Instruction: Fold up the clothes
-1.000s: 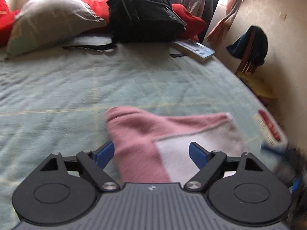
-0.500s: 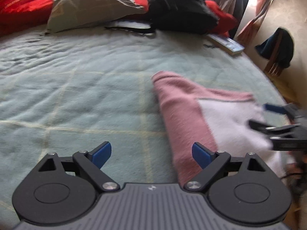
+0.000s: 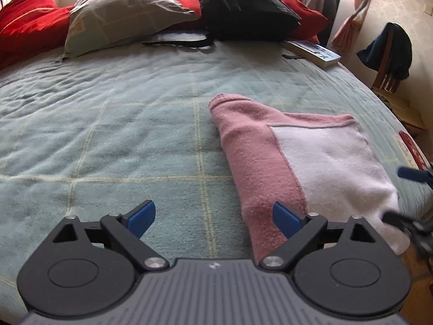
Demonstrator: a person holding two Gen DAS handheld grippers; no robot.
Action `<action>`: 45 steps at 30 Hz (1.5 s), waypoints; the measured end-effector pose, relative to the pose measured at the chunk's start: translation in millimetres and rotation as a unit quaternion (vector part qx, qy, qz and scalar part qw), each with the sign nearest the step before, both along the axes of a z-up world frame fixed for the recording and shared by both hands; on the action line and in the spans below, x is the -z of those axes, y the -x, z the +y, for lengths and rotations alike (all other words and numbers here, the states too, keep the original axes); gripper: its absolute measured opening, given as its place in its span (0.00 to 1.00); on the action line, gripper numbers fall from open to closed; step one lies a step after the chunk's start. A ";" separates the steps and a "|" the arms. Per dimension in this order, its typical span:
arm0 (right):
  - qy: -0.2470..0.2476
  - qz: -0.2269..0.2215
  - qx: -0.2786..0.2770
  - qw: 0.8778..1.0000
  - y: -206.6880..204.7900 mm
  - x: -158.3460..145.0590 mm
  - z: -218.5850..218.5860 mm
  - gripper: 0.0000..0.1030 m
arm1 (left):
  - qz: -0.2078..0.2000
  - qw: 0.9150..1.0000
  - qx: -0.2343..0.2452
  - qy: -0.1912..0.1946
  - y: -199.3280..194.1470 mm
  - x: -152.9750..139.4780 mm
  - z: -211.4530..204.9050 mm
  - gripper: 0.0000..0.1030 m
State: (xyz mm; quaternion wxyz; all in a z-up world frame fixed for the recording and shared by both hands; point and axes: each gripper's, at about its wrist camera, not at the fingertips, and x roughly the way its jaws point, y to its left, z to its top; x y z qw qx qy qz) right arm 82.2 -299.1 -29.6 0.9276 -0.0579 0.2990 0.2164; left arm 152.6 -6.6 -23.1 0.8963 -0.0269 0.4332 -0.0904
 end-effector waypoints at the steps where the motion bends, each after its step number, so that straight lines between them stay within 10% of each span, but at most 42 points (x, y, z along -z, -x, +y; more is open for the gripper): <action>1: -0.015 0.001 -0.012 1.000 6.0 -3.4 2.0 1.00 | 0.000 1.000 0.000 -0.001 -0.4 0.2 -1.2 0.91; 12: -0.041 0.077 -0.010 0.996 9.2 24.8 9.9 1.00 | -0.006 1.000 0.007 -0.002 7.3 -3.4 -1.3 0.91; 31: -0.076 0.068 -0.006 0.995 40.2 8.2 15.5 1.00 | -0.008 1.000 0.022 0.005 13.4 -5.7 -5.7 0.91; 39: -0.038 -0.001 -0.005 0.999 1.3 -9.3 29.8 1.00 | -0.014 0.999 0.030 0.009 19.9 -10.2 -8.5 0.91; 45: -0.036 0.051 0.039 0.997 -44.0 21.2 21.6 1.00 | -0.009 0.998 0.036 0.053 17.5 -14.3 -2.6 0.91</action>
